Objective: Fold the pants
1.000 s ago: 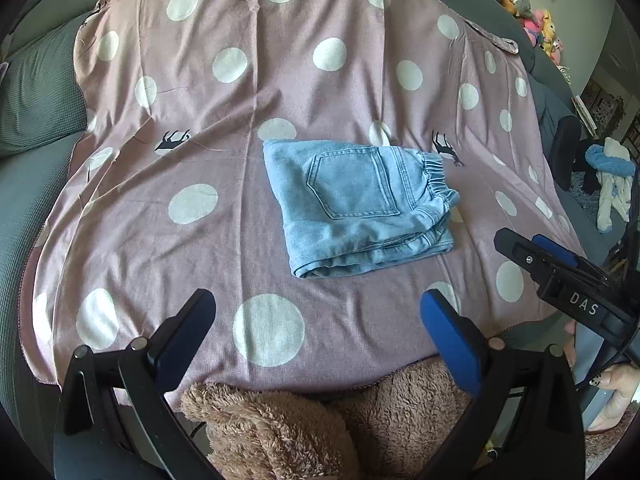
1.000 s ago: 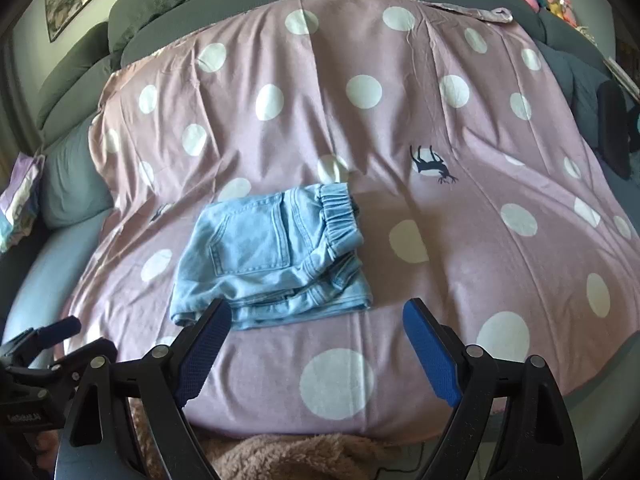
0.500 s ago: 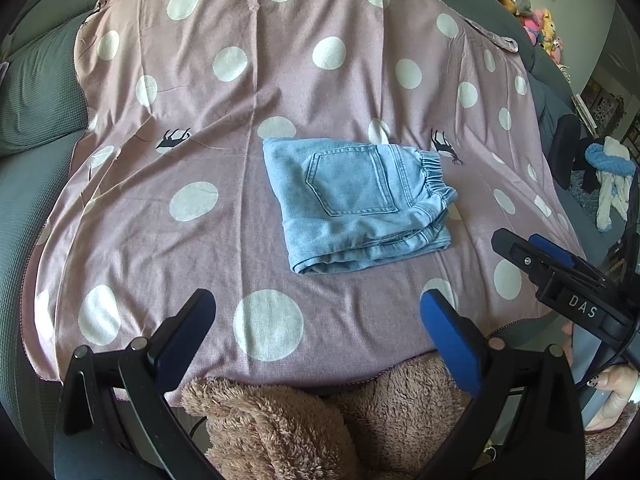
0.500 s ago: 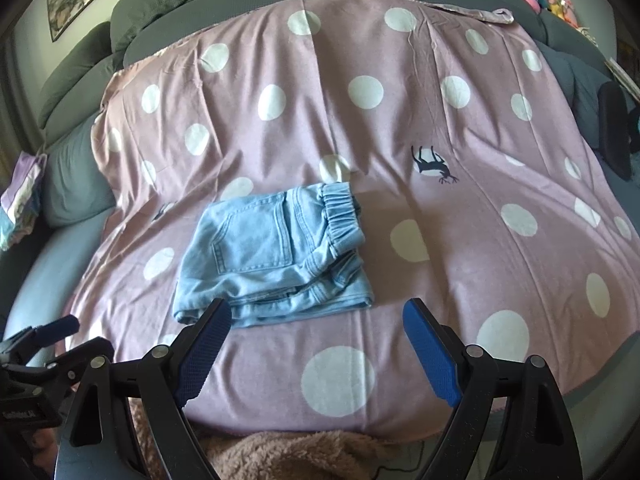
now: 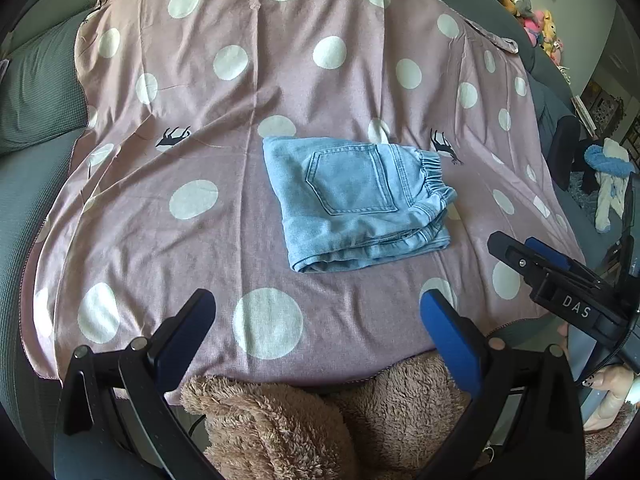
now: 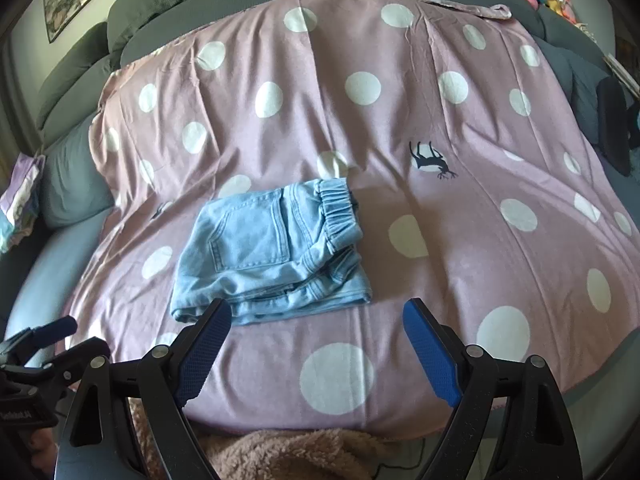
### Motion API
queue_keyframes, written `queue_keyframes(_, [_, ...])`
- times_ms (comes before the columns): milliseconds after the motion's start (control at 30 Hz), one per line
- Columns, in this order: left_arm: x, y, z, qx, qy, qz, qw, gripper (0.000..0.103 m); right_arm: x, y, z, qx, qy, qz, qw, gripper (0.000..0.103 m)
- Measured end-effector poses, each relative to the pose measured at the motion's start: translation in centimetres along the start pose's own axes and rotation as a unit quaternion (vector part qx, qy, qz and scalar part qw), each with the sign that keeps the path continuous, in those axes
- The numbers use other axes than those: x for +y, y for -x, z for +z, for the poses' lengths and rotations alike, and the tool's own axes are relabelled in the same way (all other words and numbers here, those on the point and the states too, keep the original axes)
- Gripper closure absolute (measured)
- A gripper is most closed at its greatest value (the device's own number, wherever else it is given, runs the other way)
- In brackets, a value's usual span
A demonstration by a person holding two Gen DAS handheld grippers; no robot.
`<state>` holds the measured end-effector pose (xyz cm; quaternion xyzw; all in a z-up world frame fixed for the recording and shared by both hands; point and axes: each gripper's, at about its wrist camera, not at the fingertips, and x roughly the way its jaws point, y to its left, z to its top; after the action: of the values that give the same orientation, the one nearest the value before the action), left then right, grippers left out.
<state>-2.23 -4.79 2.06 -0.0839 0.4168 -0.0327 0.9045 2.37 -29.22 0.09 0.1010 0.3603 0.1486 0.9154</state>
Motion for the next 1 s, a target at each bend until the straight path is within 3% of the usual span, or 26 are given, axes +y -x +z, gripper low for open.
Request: queue_keyframes(1000, [0.43, 0.48, -0.13, -0.003, 0.013, -0.005, 0.9999, 0.001, 0.21, -0.46, -0.29, 0.008, 0.005, -0.001, 1.0, 0.016])
